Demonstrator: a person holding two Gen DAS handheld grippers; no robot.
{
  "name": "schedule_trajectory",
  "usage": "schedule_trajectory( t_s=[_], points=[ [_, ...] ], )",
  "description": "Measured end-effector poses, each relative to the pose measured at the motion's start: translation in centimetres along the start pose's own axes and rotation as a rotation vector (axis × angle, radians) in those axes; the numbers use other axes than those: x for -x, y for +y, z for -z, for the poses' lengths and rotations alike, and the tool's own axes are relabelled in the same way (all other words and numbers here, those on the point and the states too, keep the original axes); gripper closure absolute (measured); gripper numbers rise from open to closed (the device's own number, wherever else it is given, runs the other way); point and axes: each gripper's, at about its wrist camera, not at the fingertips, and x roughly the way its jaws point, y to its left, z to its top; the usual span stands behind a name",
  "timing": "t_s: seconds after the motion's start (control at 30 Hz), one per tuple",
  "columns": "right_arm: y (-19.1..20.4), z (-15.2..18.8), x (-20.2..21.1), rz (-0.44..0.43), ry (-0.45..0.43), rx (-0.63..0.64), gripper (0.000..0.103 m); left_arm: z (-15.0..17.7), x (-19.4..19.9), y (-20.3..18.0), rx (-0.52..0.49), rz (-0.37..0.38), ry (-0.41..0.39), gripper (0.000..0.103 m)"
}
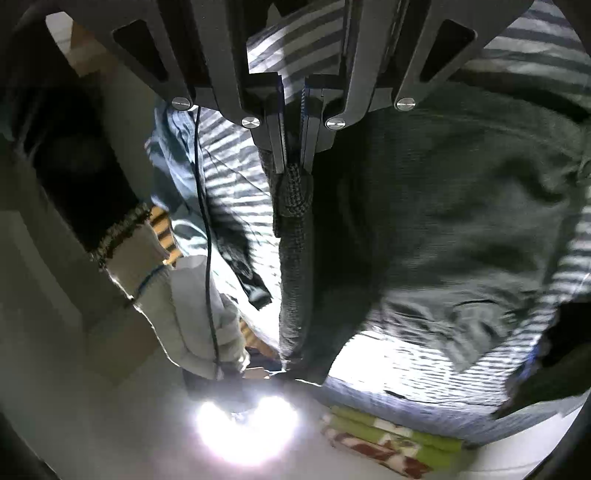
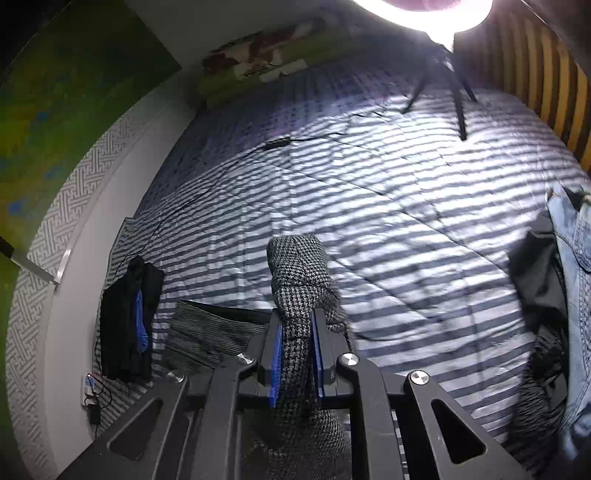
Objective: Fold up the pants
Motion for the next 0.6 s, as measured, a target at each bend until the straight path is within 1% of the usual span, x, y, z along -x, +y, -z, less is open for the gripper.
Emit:
schedule_trajectory(
  t_s=[0.17,0.33,0.47,0.6],
  points=[
    [7.0,0.7,-1.9,0.096,-0.014,0.086,0.091,0.5,3.2,4.0,0.047,-0.016,-0.042,0.098],
    [12.7,1.5,-5.0,0.157,-0.004,0.150,0.091,1.3,6.4,8.4,0.096,-0.030,-0.086,0.098],
    [16.4,2.5,-8.4,0.208,0.007,0.178,0.091,1.7,8.1,12.3,0.167,-0.030,-0.117,0.098],
    [19.2,3.6,-11.6,0.241,0.025,0.204,0.091,2.6,8.5,16.6,0.255,-0.042,-0.111,0.098]
  ],
)
